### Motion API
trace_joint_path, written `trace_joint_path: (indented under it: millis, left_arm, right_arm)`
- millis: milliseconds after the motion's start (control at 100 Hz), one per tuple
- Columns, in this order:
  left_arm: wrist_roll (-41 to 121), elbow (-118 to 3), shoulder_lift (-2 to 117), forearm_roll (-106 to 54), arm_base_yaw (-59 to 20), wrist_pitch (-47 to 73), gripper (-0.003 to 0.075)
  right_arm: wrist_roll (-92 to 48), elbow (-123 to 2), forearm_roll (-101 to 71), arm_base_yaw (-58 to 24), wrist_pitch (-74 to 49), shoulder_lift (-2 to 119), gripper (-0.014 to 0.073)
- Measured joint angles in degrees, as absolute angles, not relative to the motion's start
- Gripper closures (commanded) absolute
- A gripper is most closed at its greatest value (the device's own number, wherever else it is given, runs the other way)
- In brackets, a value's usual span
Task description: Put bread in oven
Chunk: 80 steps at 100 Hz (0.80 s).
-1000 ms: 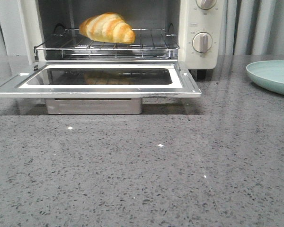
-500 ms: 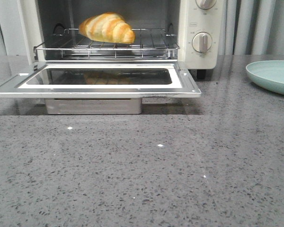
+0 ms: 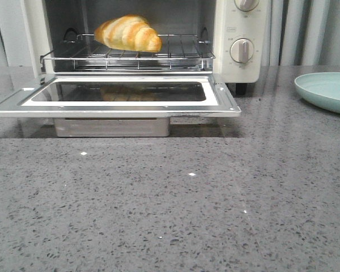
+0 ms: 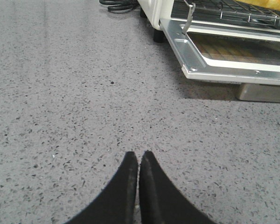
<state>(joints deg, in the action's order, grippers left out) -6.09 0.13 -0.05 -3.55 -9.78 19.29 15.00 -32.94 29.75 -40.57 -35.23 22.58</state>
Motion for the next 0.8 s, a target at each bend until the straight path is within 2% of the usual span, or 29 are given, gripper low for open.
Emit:
trace_joint_path:
  millis: [120, 190, 330, 410, 480, 660, 800]
  left_arm:
    - [-6.09, 0.13, -0.05, -3.55, -9.78, 19.29, 0.0741]
    - [-6.09, 0.13, -0.05, -3.55, -9.78, 19.29, 0.0741]
    - [-6.09, 0.13, -0.05, -3.55, -9.78, 19.29, 0.0741]
    - [-6.09, 0.13, -0.05, -3.55, -9.78, 19.29, 0.0741]
    - [-6.09, 0.13, -0.05, -3.55, -9.78, 19.29, 0.0741]
    - [-6.09, 0.13, -0.05, -3.55, -9.78, 19.29, 0.0741]
    - [-6.09, 0.13, -0.05, -3.55, -9.78, 19.29, 0.0741]
  right_arm:
    - [15.0, -29.75, 28.13, -36.0, -33.19, 22.58, 0.0641]
    - [14.47, -26.75, 24.01, -29.17, -29.6, 22.58, 0.0641]
    - [8.17, -16.28, 13.88, -14.91, -11.26, 22.58, 0.0641]
    - [6.67, -9.08, 10.97, -8.93, 1.41, 22.58, 0.0641]
    - [5.99, -3.67, 9.96, -4.98, 7.41, 22.12, 0.0641]
    - [5.83, 0.69, 8.88, 0.61, 6.64, 16.72, 0.0641]
    - [5.75, 0.69, 6.77, 3.84, -1.46, 10.08, 0.0641]
